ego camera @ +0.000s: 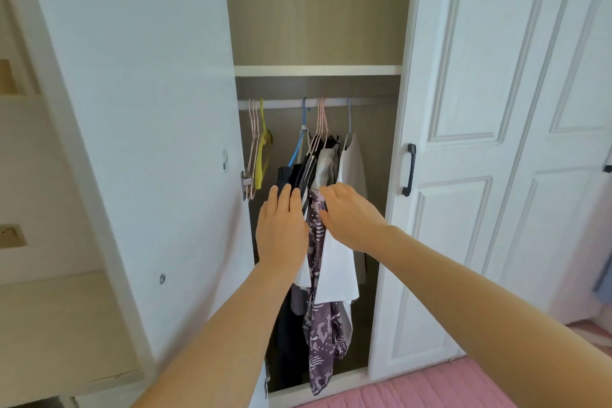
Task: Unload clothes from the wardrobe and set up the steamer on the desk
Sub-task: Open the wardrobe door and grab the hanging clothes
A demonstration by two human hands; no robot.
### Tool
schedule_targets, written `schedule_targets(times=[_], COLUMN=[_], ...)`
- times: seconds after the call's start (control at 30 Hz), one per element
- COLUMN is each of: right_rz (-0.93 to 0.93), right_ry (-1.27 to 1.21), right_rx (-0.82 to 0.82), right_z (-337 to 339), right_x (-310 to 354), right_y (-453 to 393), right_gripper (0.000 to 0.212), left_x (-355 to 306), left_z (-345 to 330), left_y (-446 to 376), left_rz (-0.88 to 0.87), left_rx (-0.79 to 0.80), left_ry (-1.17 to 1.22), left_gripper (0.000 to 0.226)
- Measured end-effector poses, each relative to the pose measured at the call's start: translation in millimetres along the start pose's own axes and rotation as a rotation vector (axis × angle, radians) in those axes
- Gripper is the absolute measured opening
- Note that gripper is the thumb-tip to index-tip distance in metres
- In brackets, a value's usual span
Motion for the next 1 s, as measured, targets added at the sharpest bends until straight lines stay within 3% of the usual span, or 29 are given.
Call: schedule_targets(times=[0.23, 0.53, 1.0], right_rz=[0.024, 0.071, 0.045], right_ry=[0.171, 0.172, 0.162], right_rx=[-0.013, -0.019, -0.031], right_z=[-52.1, -108.2, -130.5], right_x=[-33.9, -29.8, -74.2], right_y=[-89.8, -148.3, -136.2], right_gripper=[0.059, 0.066, 0.057], left_x=[38.1, 68.7, 46.4], left_z=[-61.1, -112.4, -138.2], left_y=[-59.8, -89.2, -138.1], left_rz=[0.073, 0.069, 0.111], left_rx=[0.053, 0.119, 0.165], left_ry=[-0.115, -0.169, -0.124], left_gripper=[0.06, 0.065, 0.086])
Point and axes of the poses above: each hand's wrist, its own y-axis away from the middle knuckle, its own z-axis out of the back of the hand, x = y × z, the point moved 1 cm from there along -y, towards the middle knuckle, and after that the axes turned 5 degrees about y, right-handed, at the moved point
